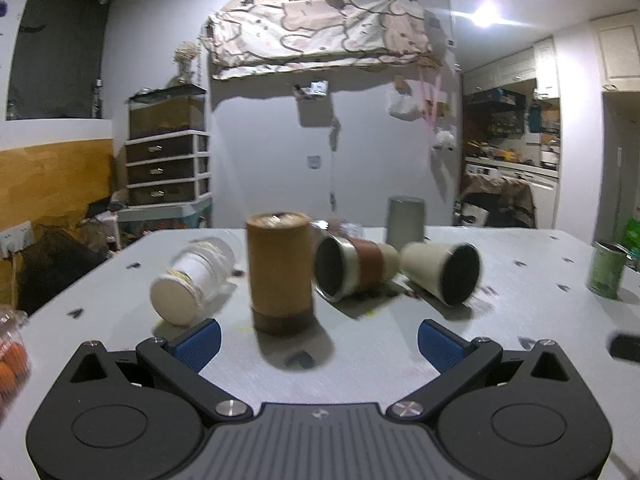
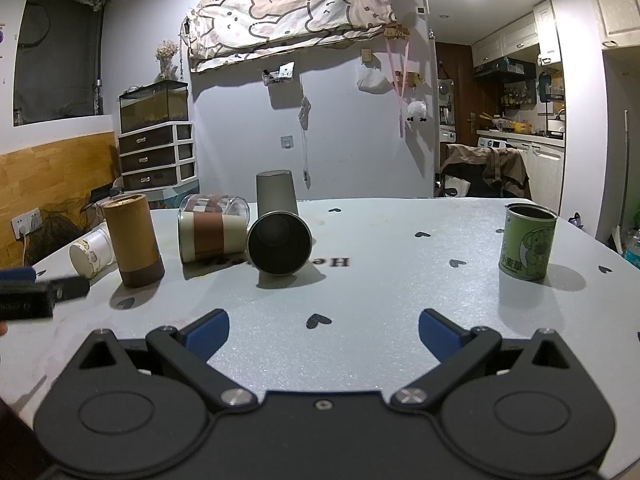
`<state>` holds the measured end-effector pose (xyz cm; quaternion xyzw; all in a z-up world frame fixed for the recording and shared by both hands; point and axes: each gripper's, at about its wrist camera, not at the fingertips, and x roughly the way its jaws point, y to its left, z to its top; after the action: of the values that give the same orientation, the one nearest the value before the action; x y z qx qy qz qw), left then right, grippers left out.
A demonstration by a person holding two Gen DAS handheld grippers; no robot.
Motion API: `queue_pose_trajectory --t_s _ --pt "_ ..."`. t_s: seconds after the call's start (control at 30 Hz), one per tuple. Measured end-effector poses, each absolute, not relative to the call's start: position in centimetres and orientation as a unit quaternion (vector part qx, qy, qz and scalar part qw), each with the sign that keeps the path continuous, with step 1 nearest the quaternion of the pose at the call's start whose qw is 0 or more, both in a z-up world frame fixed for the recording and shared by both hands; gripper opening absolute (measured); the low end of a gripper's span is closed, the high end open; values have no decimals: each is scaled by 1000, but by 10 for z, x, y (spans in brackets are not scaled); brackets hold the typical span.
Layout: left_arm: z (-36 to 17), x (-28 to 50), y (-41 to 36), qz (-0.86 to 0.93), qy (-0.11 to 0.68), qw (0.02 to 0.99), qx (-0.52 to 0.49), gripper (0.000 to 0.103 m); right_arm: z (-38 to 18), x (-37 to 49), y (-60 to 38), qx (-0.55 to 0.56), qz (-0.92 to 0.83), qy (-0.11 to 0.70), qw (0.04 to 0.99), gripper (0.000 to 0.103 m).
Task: Flip cup upright
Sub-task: 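Grasp the upside-down brown kraft cup around its base with the left tool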
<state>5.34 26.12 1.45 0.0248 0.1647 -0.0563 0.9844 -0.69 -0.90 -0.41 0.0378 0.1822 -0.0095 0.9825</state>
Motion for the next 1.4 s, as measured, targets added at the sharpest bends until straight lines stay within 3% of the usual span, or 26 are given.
queue_pose_trajectory --t_s 0.37,0.7,0.87,0.93,1.4 --pt "52 138 266 -30 150 987 53 103 -6 -8 -3 39 8 189 981 103" --pt "47 217 255 2 211 976 62 98 -9 -8 -2 42 21 194 980 103" --pt "38 243 260 17 242 968 65 85 -8 -9 -6 44 19 195 980 103" --pt "38 242 263 -5 249 967 46 71 -8 -11 -8 46 17 194 980 103" --pt "50 172 208 -163 266 946 88 71 -9 -7 -9 57 31 200 978 103"
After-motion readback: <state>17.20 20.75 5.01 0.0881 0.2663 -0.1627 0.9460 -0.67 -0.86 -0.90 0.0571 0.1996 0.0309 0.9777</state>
